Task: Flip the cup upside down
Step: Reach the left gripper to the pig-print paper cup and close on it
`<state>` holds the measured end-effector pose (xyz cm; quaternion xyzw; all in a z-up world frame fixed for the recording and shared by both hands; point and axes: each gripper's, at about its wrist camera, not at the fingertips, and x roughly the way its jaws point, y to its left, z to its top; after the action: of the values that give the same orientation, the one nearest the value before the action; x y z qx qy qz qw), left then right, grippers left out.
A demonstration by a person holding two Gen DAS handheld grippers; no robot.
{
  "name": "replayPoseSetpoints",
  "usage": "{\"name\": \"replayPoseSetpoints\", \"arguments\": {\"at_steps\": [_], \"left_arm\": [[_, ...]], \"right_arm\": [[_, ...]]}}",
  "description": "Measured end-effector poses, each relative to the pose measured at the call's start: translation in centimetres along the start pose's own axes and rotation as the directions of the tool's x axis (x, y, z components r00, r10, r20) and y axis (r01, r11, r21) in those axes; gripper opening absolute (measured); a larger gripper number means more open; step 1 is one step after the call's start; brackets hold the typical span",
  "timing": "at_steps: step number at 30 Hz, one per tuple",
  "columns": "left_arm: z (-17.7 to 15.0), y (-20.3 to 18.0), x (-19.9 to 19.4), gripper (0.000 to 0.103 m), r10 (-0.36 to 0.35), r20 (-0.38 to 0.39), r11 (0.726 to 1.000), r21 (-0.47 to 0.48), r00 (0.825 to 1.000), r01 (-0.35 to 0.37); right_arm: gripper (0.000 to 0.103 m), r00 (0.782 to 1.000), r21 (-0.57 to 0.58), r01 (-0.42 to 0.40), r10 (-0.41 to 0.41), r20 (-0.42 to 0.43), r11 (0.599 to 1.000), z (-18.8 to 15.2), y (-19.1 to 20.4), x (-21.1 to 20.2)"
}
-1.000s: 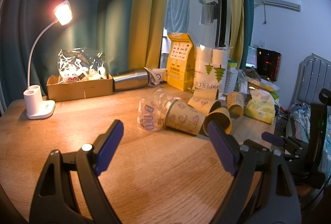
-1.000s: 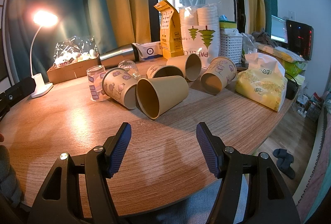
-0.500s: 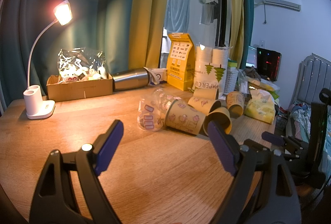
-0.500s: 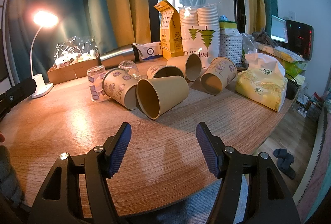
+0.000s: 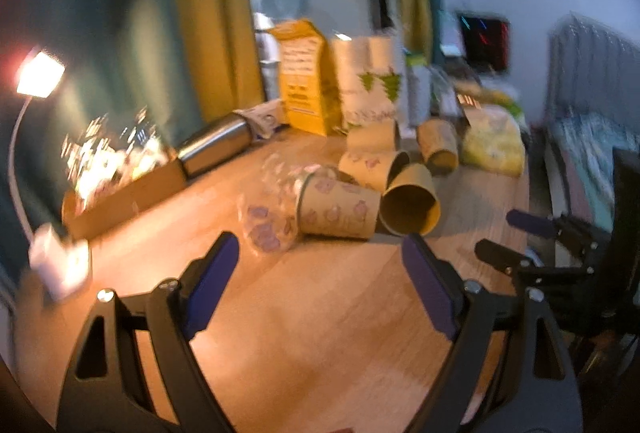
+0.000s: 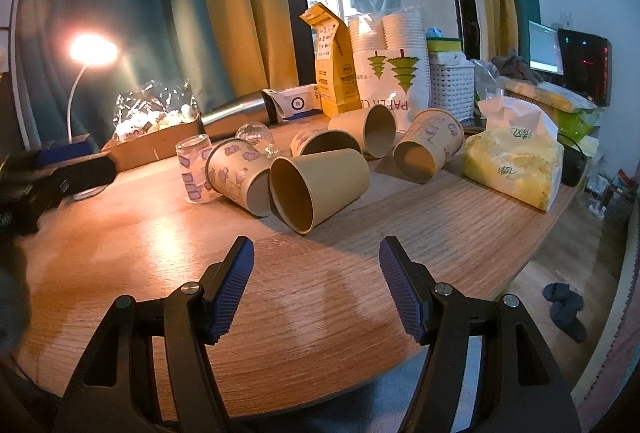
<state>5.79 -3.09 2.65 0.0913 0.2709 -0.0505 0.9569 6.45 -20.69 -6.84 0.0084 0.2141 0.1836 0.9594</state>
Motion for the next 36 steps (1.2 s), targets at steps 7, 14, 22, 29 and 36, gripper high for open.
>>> {"name": "replayPoseSetpoints", "arguments": {"at_steps": [7, 14, 22, 29, 36], "left_arm": [[4.0, -3.3, 6.6, 0.085, 0.078, -0.23, 0.873, 0.486, 0.97, 0.045], [2.1, -7.6, 11.7, 0.085, 0.143, -0.342, 0.504, 0.833, 0.929, 0.229], [1.3, -8.2, 14.7, 0.085, 0.174, -0.334, 0.282, 0.918, 0.926, 0.278], [1.3, -9.0, 17.5, 0.085, 0.175, -0.381, 0.217, 0.915, 0.908, 0.342], [1.5, -8.9, 18.9, 0.083, 0.209, -0.414, 0.253, 0.898, 0.886, 0.36]], "right_arm": [[0.069, 0.998, 0.006, -0.065, 0.065, -0.023, 0.998, 0.4, -0.1, 0.5], [0.069, 0.993, 0.026, -0.116, 0.116, -0.021, 0.993, 0.6, -1.2, 0.9], [0.069, 0.992, 0.052, -0.116, 0.118, -0.034, 0.992, -0.5, -2.2, 1.2], [0.069, 0.991, 0.057, -0.121, 0.123, -0.045, 0.991, -0.7, -2.2, 1.6], [0.069, 0.992, 0.055, -0.118, 0.12, -0.04, 0.991, -0.7, -2.1, 1.4]]}}
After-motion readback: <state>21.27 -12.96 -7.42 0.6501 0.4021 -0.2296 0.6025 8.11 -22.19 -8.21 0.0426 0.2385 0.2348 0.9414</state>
